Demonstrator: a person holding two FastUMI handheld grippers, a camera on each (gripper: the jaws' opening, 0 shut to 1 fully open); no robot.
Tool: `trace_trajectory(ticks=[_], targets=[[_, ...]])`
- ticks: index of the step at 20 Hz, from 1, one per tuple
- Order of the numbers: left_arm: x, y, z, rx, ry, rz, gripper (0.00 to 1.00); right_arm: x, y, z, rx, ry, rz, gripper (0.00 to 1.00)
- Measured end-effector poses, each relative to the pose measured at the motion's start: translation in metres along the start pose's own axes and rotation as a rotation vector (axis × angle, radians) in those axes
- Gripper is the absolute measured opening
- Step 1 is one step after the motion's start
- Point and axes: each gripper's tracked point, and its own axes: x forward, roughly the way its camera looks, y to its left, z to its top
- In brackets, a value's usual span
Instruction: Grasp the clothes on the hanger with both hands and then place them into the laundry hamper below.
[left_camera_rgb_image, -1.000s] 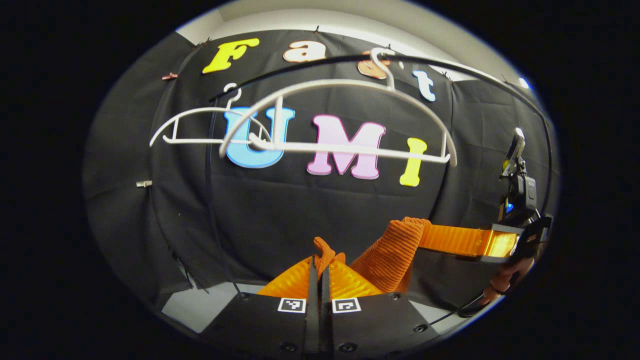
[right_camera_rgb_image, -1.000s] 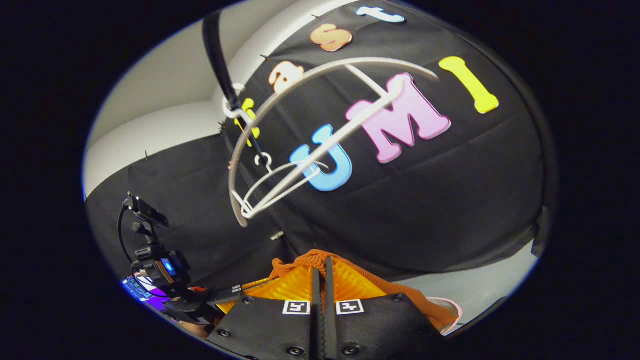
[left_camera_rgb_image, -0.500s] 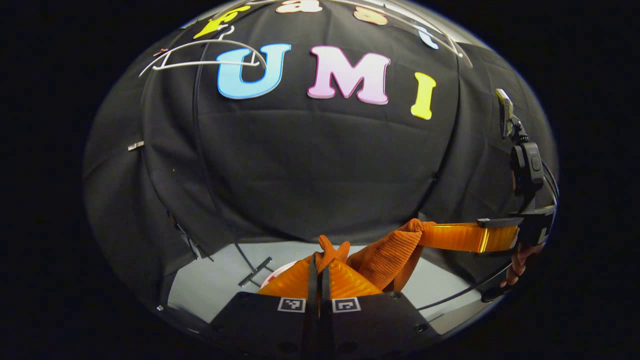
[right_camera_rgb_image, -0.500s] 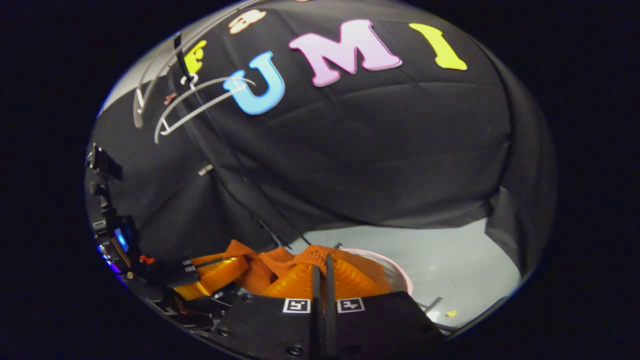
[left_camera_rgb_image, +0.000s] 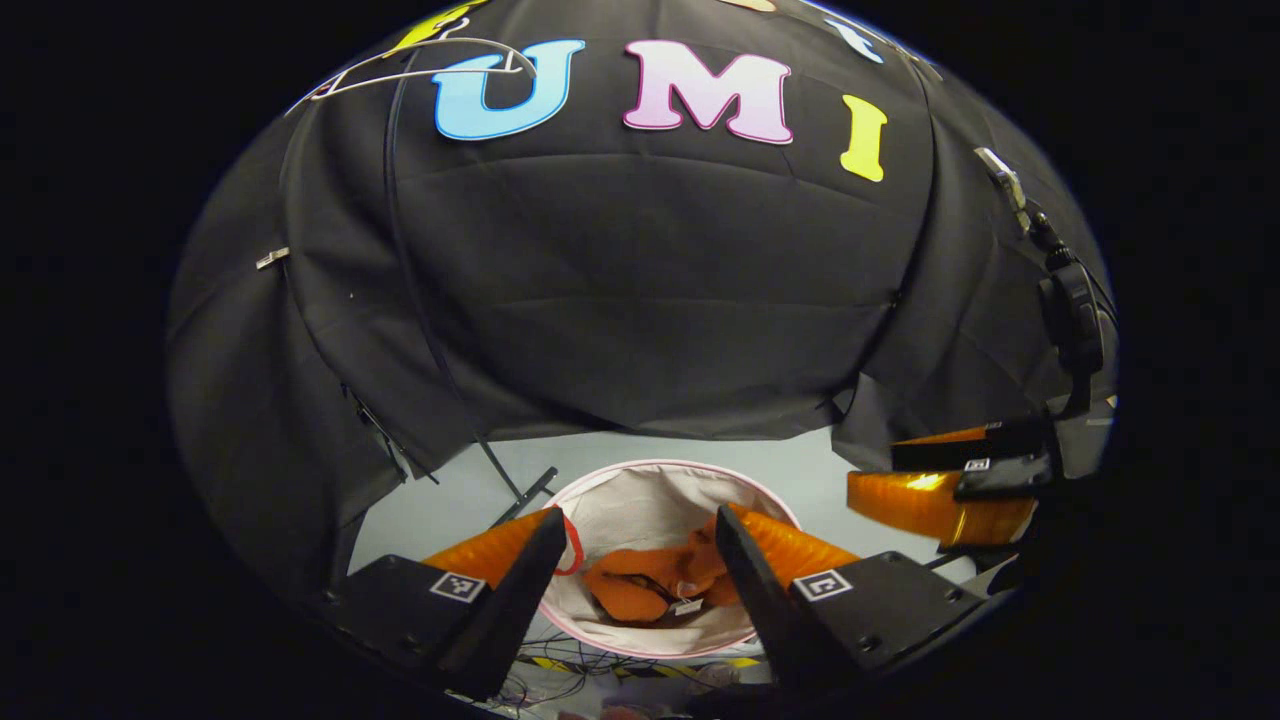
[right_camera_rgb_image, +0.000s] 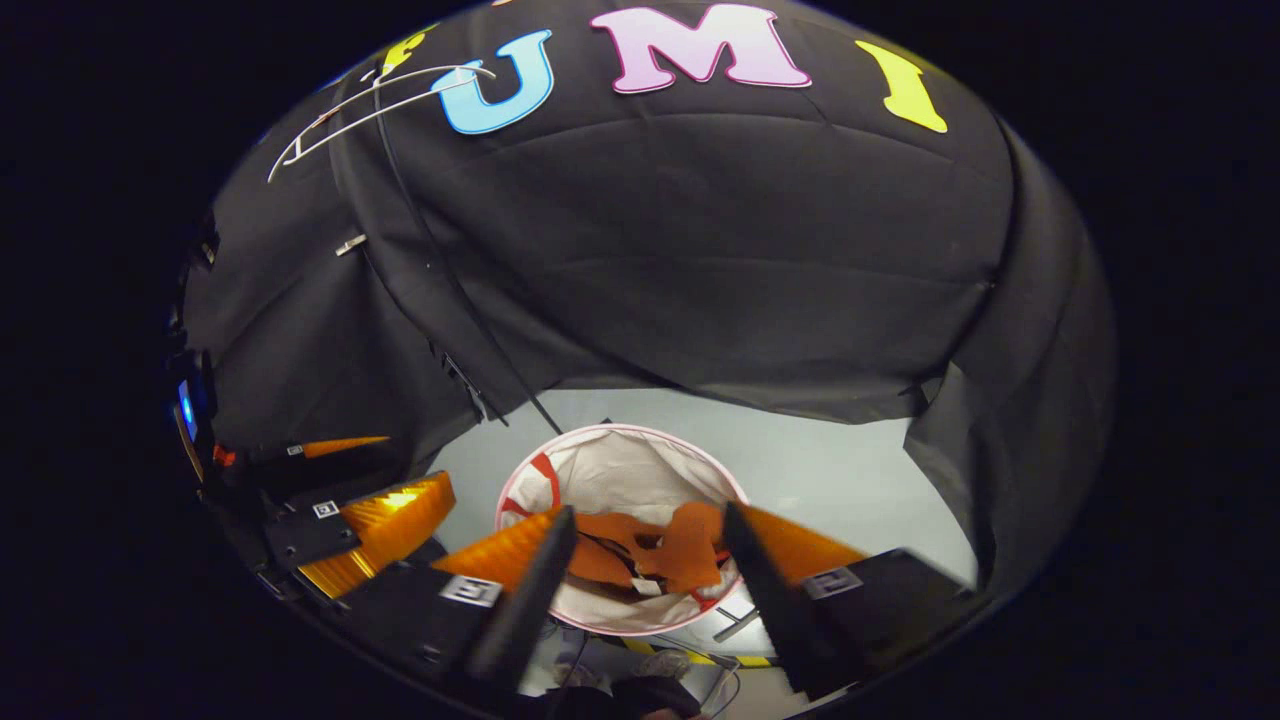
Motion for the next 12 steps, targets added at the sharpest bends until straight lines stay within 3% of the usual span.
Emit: trace_trajectory(ticks=[1, 7, 12], targets=[[-0.001, 0.001, 0.000, -0.002, 0.007, 0.001, 0.94, -0.002, -0.002, -0.006, -0.005, 0.001, -0.014, 1.00], [-0.022, 0.007, 0.005, -0.022, -0.027, -0.016, 0.94, -0.021, -0.013, 0.002, 0.021, -0.066, -0.113, 0.99], [-0.056, 0.012, 0.010, -0.044, -0.060, -0.054, 0.96, -0.055, 0.007, 0.006, 0.030, -0.110, -0.139, 0.99]])
